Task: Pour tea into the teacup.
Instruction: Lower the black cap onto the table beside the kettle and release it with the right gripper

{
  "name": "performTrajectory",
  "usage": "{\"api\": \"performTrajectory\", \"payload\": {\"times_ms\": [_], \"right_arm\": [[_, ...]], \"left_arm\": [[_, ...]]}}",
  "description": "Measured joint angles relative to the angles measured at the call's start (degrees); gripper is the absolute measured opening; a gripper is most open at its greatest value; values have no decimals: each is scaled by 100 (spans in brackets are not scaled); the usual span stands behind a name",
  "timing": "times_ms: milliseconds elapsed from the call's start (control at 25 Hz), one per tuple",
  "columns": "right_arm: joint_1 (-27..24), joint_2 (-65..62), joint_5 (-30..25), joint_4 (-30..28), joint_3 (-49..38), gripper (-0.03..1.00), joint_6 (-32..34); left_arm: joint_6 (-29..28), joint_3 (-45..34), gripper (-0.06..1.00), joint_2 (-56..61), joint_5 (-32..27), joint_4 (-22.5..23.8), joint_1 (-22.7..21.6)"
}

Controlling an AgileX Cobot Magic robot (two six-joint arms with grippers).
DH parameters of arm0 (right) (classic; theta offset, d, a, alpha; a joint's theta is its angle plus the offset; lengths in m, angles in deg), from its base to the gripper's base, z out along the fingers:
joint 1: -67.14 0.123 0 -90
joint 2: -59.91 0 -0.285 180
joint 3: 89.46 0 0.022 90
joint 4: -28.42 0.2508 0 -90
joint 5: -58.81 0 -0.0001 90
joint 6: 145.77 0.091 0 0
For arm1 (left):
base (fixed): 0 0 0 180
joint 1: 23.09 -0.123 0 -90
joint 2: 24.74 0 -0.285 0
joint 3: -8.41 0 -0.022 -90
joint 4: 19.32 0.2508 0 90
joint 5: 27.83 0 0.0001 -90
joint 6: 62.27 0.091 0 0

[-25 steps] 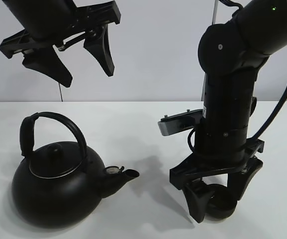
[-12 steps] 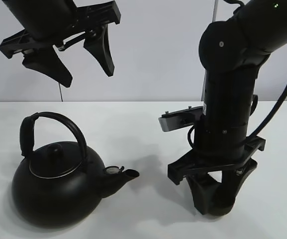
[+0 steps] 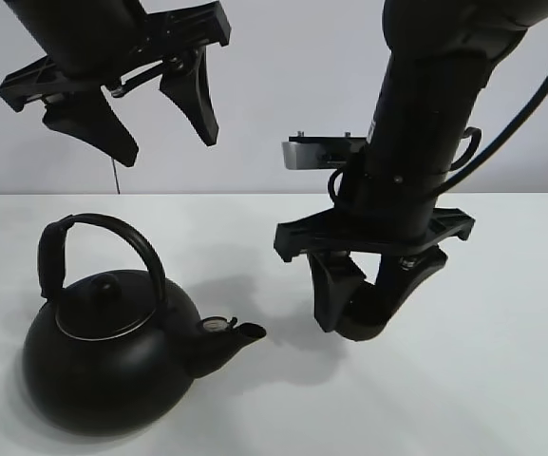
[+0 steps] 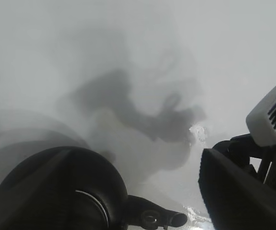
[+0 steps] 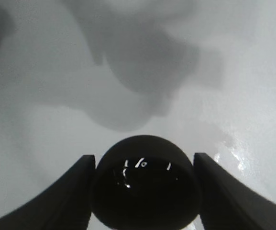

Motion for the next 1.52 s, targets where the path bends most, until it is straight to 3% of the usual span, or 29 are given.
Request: {"api": "performTrajectory", "payload": {"times_ms": [800, 1520], "right_arm": [[285, 475, 1002, 577, 47, 40, 23], [285, 725, 1007, 684, 51, 40, 23]], "left_arm": [[0, 0, 52, 0, 0, 0, 0], [0, 0, 52, 0, 1, 11, 0]]}}
